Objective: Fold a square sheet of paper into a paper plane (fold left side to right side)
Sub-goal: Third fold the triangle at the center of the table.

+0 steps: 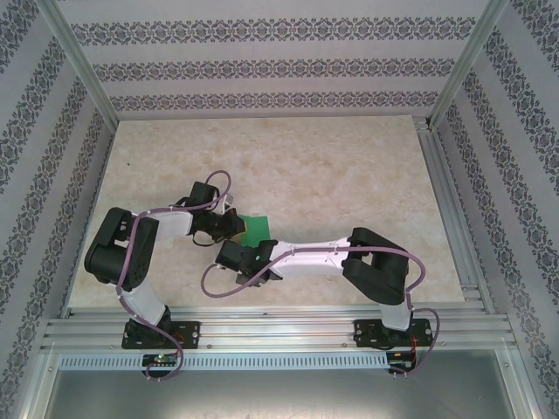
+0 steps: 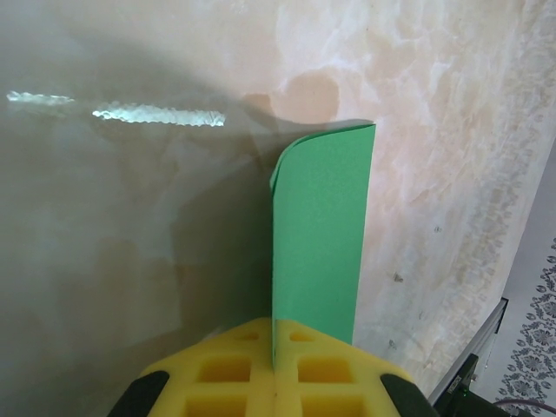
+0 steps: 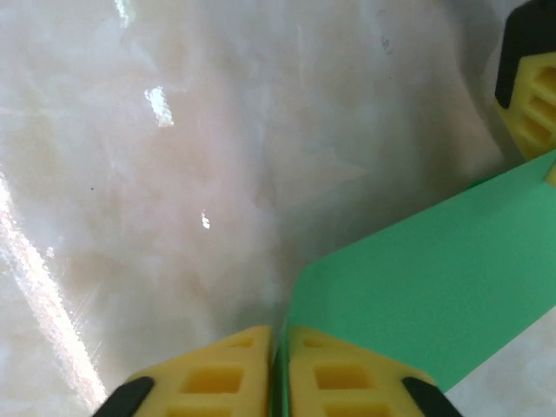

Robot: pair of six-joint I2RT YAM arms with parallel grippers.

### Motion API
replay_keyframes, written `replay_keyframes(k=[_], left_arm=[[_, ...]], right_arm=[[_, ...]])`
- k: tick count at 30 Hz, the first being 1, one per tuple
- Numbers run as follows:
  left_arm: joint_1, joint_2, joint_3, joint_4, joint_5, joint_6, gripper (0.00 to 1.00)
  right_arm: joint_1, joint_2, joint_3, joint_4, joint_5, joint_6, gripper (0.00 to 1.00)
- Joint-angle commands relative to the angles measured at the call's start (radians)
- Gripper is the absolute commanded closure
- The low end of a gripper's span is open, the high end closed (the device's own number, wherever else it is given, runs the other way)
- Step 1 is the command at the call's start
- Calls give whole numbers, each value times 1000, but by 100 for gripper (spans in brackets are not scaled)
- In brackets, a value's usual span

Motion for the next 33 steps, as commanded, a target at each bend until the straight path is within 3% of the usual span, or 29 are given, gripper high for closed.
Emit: replay_keyframes(k=[1, 15, 33], left_arm=[[10, 16, 23, -27, -9, 21, 100], [11, 17, 33, -57, -14, 54, 100], [11, 39, 48, -74, -28, 71, 100]], right_arm=[[-37, -53, 13, 7, -112, 5, 99], [-207, -77, -26, 10, -418, 48, 100], [-311, -38, -67, 64, -550, 103, 100]])
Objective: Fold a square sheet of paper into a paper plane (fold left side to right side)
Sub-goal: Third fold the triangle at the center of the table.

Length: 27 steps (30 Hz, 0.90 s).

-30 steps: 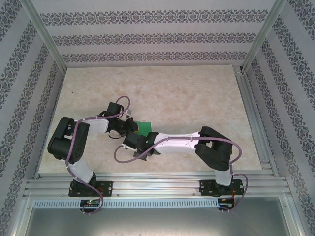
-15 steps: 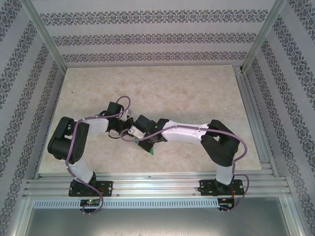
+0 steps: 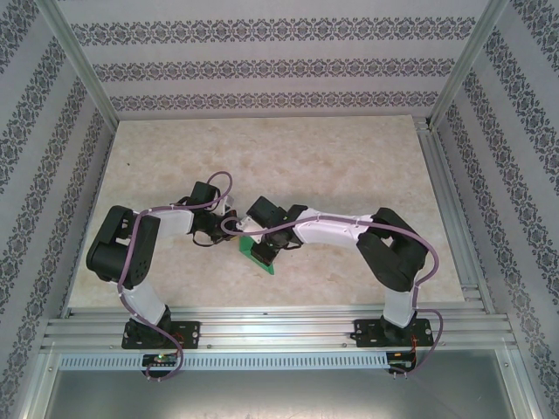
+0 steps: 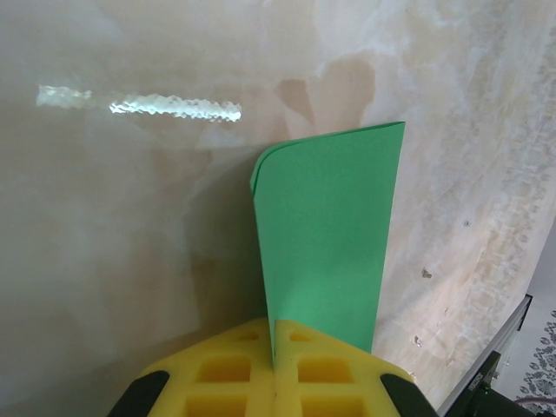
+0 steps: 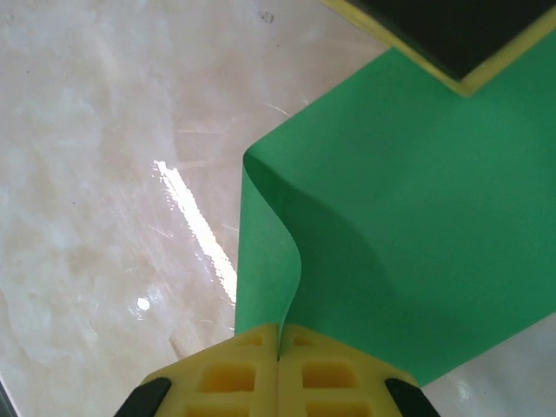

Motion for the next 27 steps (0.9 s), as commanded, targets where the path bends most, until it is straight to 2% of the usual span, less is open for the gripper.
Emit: replay_keyframes(k=[1, 27], left_arm=[[11, 19, 30, -23, -10, 25, 100], [11, 30, 32, -23, -10, 30, 100]], right_arm=[[-16, 20, -9, 29, -38, 15, 100], [-55, 67, 12, 48, -27, 37, 100]])
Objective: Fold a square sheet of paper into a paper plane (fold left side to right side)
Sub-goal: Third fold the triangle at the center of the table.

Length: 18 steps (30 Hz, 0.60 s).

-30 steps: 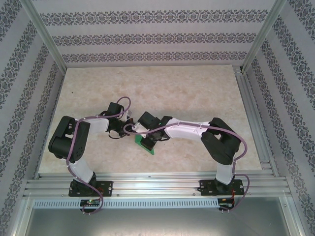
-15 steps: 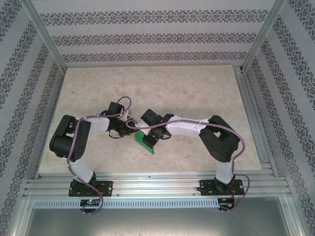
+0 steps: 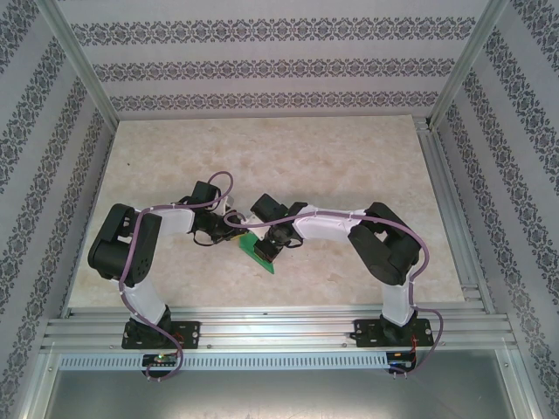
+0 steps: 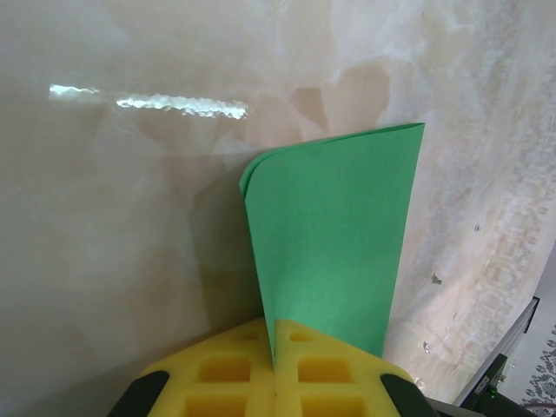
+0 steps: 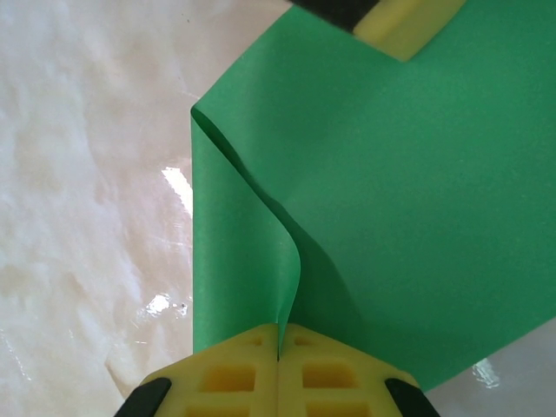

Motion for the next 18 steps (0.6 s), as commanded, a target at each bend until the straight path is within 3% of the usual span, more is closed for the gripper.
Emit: replay_keyframes(k=[1, 18], left_arm=[[10, 12, 22, -14, -5, 23, 100], [11, 17, 21, -15, -2, 24, 100]], right_arm=[[-11, 5, 12, 27, 1, 21, 100], [-19, 29, 24, 11, 31, 18, 100]])
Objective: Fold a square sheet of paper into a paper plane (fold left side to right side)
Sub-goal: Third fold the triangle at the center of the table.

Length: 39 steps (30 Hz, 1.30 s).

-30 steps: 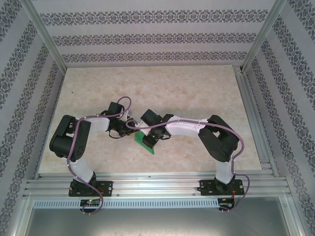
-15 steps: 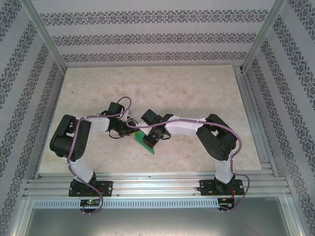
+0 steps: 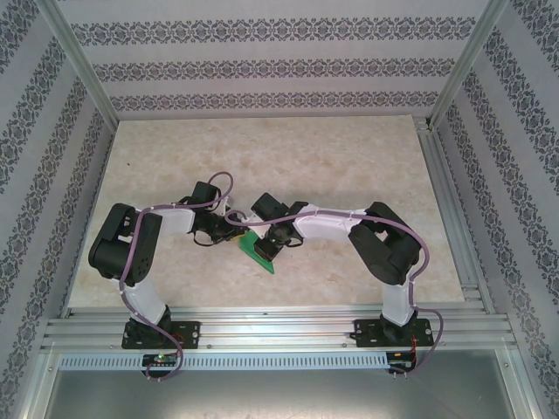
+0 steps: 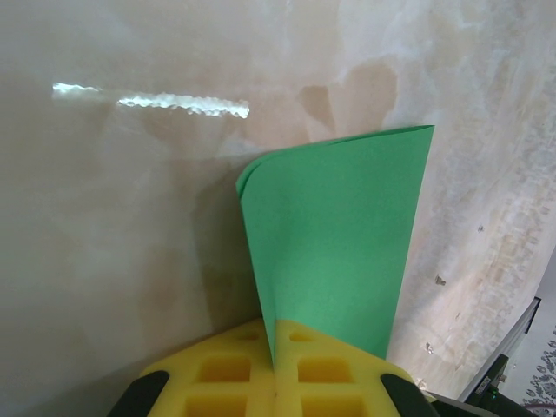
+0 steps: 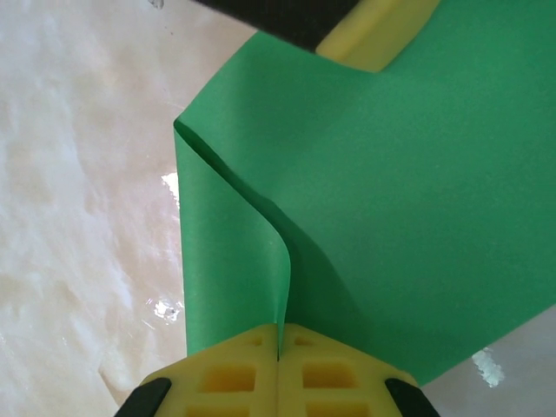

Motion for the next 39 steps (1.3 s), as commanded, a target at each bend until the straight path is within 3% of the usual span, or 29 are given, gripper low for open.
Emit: replay_keyframes(k=[1, 14, 39], left_arm=[[10, 10, 21, -14, -3, 24, 100], [10, 5, 27, -23, -5, 30, 100], [11, 8, 18, -15, -15, 27, 100]], right_arm=[[-8, 30, 22, 6, 21, 4, 100], [0, 61, 2, -6, 20, 9, 100], [3, -43, -50, 36, 4, 91, 100]])
